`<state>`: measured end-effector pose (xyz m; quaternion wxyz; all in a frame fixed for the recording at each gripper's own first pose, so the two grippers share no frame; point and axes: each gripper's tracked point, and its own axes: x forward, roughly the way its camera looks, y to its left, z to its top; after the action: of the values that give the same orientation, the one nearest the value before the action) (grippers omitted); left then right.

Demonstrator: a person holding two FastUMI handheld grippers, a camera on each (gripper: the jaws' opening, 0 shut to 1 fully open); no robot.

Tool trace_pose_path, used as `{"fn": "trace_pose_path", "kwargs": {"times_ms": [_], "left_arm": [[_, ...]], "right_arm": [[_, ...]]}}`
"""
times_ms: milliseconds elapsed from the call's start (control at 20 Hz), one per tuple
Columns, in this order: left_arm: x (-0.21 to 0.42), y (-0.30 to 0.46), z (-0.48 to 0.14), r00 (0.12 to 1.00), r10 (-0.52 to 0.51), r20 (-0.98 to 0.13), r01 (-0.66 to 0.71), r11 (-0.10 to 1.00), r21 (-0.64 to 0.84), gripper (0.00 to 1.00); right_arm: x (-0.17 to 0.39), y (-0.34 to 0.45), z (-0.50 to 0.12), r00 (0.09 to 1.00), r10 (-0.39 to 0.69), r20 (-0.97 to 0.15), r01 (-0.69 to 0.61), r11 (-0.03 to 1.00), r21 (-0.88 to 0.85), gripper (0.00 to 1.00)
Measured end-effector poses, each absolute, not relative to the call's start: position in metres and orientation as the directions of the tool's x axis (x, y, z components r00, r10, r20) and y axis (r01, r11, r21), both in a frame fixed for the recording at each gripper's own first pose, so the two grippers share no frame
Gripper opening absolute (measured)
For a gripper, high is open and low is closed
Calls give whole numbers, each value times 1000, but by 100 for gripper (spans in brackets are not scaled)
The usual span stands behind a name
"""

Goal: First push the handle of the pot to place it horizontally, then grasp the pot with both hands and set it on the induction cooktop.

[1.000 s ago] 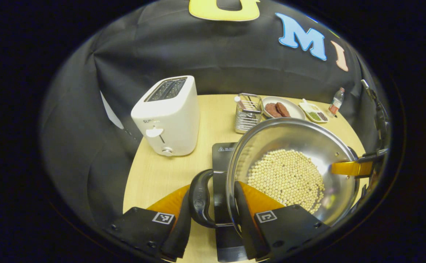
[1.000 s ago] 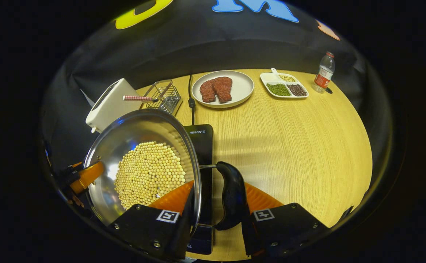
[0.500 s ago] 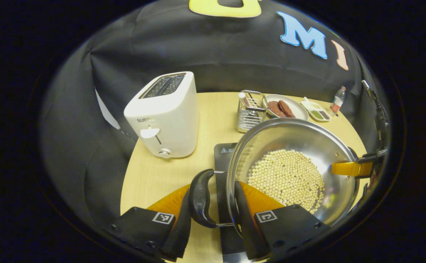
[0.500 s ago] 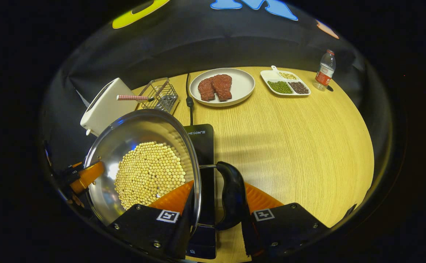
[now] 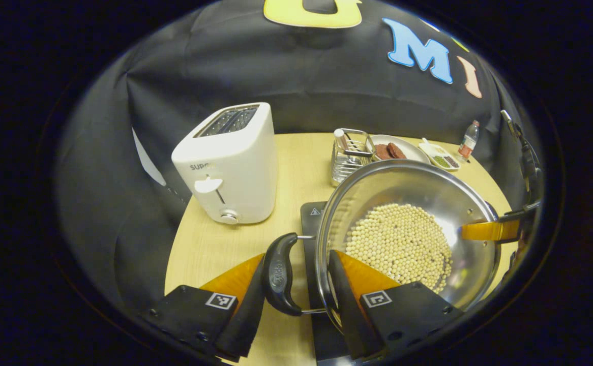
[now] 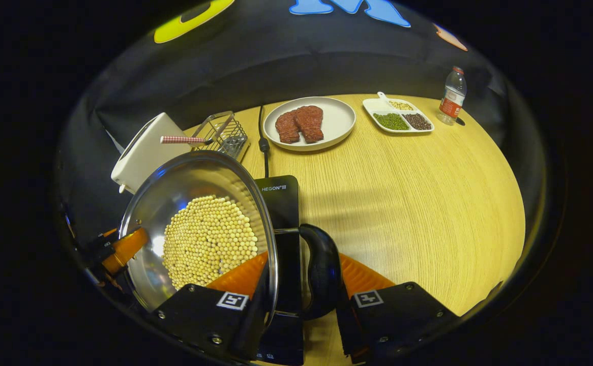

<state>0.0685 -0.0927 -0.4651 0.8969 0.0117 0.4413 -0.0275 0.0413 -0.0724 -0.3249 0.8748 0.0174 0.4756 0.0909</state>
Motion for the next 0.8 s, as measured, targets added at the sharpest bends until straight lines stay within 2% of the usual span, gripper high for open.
{"fn": "trace_pose_path", "kwargs": {"times_ms": [50,200,250,300,350,400,450,500,650,700,800], "left_arm": [[69,-94,-462,621,-44,-782,58,998,-10,72],[65,-85,-444,662,-20,-749,11,1000,-18,89],[61,-81,-436,679,-2,-734,-9,1000,-11,94],[58,-77,-427,690,16,-724,-29,1000,-6,94],[53,-75,-418,706,32,-708,-49,999,-4,94],[50,-75,-407,724,48,-688,-66,998,-1,94],[47,-76,-392,745,64,-664,-75,997,12,94],[46,-80,-376,770,80,-633,-76,997,33,95],[41,-120,-323,831,80,-551,-68,997,42,96],[41,-140,-308,843,70,-533,-69,997,21,92],[42,-189,-284,869,28,-495,-54,998,-38,94]], "right_arm": [[40,-73,-325,540,173,-824,-162,982,101,62],[44,-78,-303,610,180,-772,-193,978,76,77],[47,-83,-293,635,187,-749,-198,977,76,79],[48,-87,-280,659,199,-725,-206,975,81,73],[44,-93,-263,684,214,-698,-213,973,90,83],[42,-98,-246,705,234,-670,-228,969,98,77],[41,-110,-229,732,228,-642,-232,970,79,89],[42,-122,-215,759,220,-613,-237,970,55,94],[40,-146,-171,826,229,-515,-251,968,28,94],[41,-157,-153,850,227,-474,-247,969,21,94],[40,-182,-120,891,216,-399,-233,972,4,94]]}}
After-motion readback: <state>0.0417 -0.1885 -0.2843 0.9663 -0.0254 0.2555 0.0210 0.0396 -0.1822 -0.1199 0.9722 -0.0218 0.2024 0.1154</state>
